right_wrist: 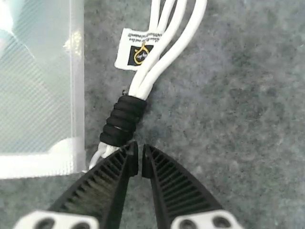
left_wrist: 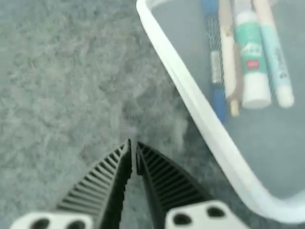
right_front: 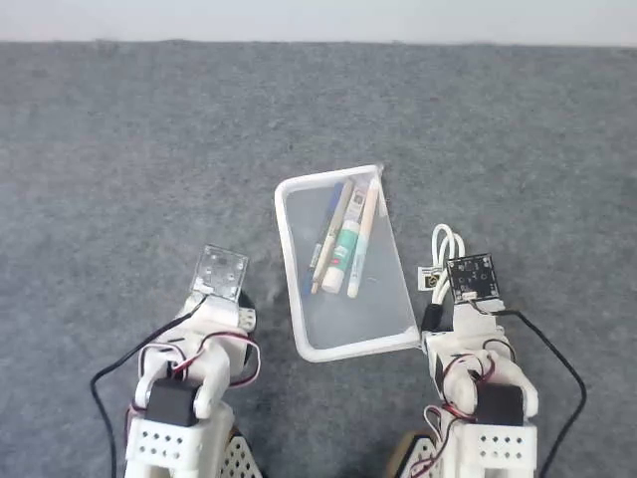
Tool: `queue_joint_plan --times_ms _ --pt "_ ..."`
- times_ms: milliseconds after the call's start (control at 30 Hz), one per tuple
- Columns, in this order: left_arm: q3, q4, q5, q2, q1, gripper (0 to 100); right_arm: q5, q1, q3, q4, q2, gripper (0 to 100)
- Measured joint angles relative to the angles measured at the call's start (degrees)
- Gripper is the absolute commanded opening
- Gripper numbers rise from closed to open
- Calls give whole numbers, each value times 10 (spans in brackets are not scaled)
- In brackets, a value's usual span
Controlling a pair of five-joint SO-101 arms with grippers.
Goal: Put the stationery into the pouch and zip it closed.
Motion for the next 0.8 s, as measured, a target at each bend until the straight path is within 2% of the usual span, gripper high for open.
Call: queue_joint_plan --times_ms 100,800 --pt "0 26 0 0 0 12 0 0 0 0 0 6" --pt "0 28 0 0 0 12 0 0 0 0 0 6"
